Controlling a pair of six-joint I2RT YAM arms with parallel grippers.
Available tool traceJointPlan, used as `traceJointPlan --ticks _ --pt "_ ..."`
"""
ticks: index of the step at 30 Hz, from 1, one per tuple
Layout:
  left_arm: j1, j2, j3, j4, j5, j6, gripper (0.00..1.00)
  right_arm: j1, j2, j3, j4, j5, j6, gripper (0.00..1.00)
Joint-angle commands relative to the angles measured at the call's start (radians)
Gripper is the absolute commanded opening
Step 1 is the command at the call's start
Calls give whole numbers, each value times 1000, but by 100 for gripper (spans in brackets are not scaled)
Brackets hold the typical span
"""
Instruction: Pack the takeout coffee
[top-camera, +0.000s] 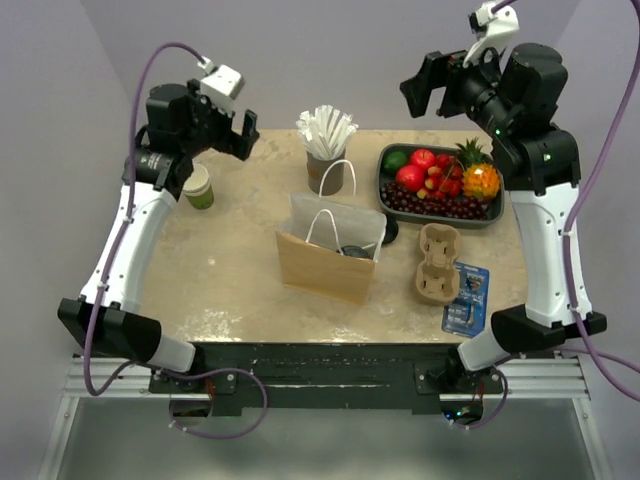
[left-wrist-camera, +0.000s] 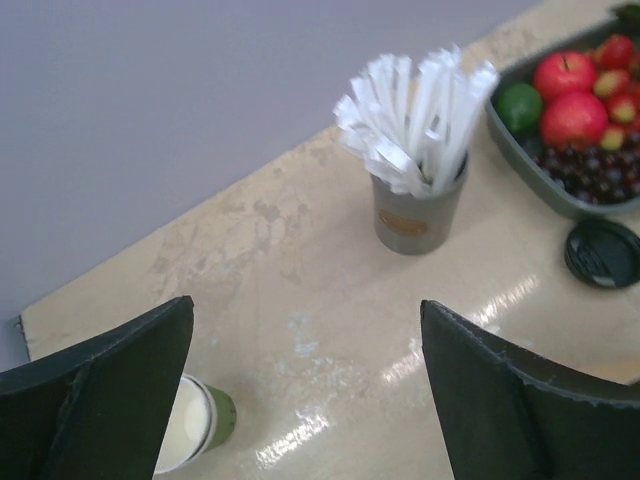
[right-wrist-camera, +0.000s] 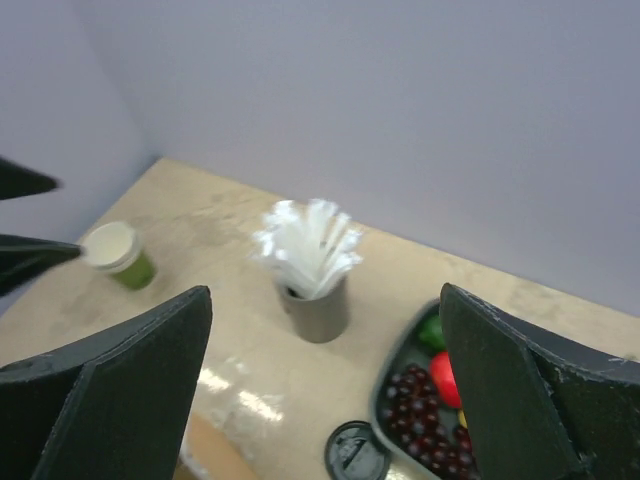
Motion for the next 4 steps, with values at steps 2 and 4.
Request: traceJointPlan --ticks 2,4 --pt "151 25 164 122 -55 -147 100 0 -35 -72 72 324 -33 99" --pt "195 36 199 134 -44 -161 100 0 -44 -83 82 334 -38 99"
